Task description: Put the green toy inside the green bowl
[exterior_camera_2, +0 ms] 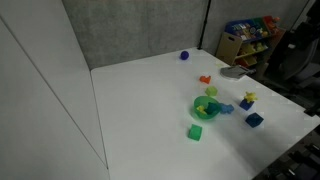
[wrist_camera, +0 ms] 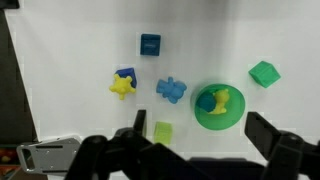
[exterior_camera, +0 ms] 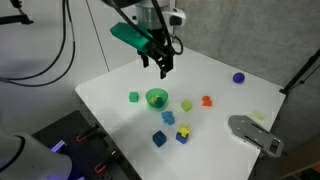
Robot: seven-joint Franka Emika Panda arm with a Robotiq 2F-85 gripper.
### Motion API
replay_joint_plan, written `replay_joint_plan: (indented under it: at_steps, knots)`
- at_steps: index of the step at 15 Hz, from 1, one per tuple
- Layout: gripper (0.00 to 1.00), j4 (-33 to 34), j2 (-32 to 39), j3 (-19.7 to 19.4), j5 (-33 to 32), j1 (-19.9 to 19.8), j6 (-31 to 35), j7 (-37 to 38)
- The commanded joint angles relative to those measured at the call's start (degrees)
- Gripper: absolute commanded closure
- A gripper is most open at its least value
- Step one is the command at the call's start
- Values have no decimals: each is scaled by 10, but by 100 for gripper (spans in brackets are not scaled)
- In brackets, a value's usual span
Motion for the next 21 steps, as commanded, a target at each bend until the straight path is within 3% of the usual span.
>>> replay_joint_plan:
  at_steps: [1, 6, 12, 17, 21]
  knots:
    - [0, -2, -46, -5, 24, 6, -50, 16]
    - [0, 2, -83, 8, 42, 8, -66, 71]
    - [0, 13, -117, 45, 10, 6, -74, 145]
    - [0, 30, -127, 60, -14, 6, -94, 167]
    - [0, 13, -124, 52, -3, 12, -74, 153]
